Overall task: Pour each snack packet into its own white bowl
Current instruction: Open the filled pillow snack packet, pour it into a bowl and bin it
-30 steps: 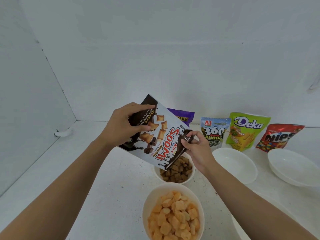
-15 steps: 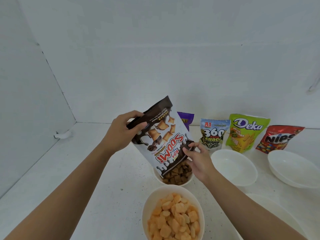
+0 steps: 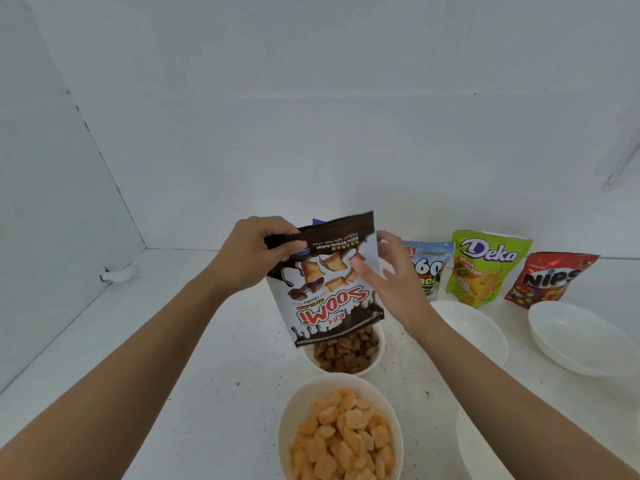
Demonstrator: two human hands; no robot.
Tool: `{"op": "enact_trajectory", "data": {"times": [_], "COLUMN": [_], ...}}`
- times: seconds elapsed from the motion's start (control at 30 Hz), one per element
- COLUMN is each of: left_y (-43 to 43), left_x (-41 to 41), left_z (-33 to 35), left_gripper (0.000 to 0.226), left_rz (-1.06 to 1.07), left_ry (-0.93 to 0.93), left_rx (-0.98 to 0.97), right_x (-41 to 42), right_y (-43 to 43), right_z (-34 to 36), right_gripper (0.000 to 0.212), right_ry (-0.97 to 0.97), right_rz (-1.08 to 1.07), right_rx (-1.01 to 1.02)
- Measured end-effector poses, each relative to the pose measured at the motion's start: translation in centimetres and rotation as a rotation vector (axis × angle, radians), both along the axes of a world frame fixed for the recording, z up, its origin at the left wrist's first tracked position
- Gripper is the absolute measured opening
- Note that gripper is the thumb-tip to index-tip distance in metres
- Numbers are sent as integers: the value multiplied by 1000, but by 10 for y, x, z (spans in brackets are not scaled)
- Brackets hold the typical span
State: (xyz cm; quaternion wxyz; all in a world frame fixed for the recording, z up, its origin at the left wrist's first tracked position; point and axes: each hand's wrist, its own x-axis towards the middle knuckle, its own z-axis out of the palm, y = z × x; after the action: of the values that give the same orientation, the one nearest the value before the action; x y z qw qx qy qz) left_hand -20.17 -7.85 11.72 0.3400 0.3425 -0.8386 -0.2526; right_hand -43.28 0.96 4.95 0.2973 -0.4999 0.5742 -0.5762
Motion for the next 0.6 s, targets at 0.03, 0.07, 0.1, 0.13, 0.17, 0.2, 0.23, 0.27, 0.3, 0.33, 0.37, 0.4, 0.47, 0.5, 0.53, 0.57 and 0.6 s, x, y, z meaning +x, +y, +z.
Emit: {"op": "enact_trajectory", "data": {"times": [0.03,0.07,0.1,0.13,0.17,0.2,0.23,0.27,0.3,0.33,0.37,0.4,0.47,0.5,0.53,0.57,0.6], "left_y": [1,2,2,2,3,3,4,4,5,6,6,7,7,8,8,9,10], "left_x": [-4,-8,-11,-13,-15,-15,-15,-16,-16,-18,-20,-22,-27,-29,-31,-32,-34], "left_z": [1,1,1,1,2,3,4,4,5,5,5,5,4,4,3,2,1], "left_gripper": [5,9,12,13,17,24,33,38,40,38,34,29,20,16,13,12,12], "left_rz": [-27,-50,-67,-84,-105,-123,-134,-130,-119,-102,-80,-57,3,30,43,42,33], "left_ry": [1,15,31,40,38,33,38,59,103,164,228,283,339,343,343,344,348], "left_rx": [-2,0,13,29,44,61,78,92,112,138,168,187,173,152,139,140,150], "right_x": [1,2,2,2,2,1,1,1,2,3,4,5,7,8,7,7,6], "right_y": [-2,-4,-6,-7,-7,-6,-5,-4,-3,-3,-2,-2,-1,-1,-2,-2,-3], "right_z": [4,6,6,6,5,4,4,4,5,6,7,9,14,16,17,18,17], "right_gripper": [39,36,35,36,36,35,34,33,33,34,34,34,31,30,30,30,28], "right_ry": [-37,-88,-145,-200,-248,-287,-320,-342,-353,-355,-359,-374,-431,-457,-470,-472,-465], "right_rz": [48,74,81,79,76,74,71,69,71,80,93,106,116,108,97,88,78], "right_rx": [-2,8,22,26,16,-5,-30,-55,-79,-103,-121,-133,-151,-158,-164,-171,-175]}}
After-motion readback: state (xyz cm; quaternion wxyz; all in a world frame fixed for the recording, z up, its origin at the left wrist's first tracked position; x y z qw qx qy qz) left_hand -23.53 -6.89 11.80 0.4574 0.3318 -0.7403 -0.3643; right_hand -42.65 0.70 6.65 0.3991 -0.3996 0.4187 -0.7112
